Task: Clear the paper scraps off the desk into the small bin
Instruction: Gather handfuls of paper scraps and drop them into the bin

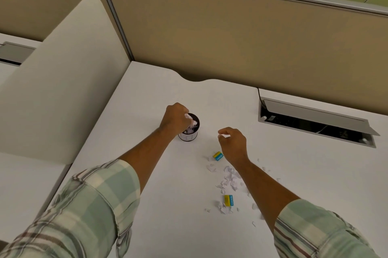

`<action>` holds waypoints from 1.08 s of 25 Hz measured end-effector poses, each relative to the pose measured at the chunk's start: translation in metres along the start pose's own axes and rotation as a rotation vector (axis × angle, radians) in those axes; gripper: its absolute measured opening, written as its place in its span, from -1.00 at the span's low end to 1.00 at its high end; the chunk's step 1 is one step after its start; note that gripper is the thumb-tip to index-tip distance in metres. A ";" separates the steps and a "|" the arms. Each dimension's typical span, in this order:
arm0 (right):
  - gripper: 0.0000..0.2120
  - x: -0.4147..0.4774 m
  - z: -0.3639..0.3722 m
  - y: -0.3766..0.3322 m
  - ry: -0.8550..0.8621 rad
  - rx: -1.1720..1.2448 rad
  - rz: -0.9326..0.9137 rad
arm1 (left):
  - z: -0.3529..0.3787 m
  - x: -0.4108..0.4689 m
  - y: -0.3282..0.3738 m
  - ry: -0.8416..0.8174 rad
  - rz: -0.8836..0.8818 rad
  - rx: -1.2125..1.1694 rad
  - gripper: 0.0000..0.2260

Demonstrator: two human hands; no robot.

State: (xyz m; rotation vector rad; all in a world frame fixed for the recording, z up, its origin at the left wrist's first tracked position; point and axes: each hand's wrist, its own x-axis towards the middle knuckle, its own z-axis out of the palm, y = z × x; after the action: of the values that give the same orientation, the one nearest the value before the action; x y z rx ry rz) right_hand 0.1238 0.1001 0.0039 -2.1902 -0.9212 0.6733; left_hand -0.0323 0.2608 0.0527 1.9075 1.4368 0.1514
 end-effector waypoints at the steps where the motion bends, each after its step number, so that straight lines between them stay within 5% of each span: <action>1: -0.85 -0.002 -0.002 0.004 0.006 -0.002 0.001 | -0.002 0.001 0.000 0.017 0.018 0.020 -0.82; 14: -0.85 -0.086 -0.068 0.064 0.173 -0.041 0.113 | -0.011 -0.034 0.004 0.140 0.106 -0.109 -0.78; 19: -0.81 -0.132 -0.090 0.096 0.169 -0.112 0.225 | 0.043 -0.081 0.007 -0.031 0.207 -0.103 -0.93; 27: -0.58 -0.184 -0.140 0.178 0.101 -0.175 0.401 | 0.134 -0.150 -0.004 -0.347 0.067 0.170 -0.52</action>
State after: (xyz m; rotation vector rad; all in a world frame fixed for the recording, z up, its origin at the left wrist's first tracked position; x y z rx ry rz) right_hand 0.1774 -0.1864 0.0004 -2.5719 -0.5069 0.6766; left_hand -0.0240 0.0662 0.0011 2.0014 1.1823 -0.2671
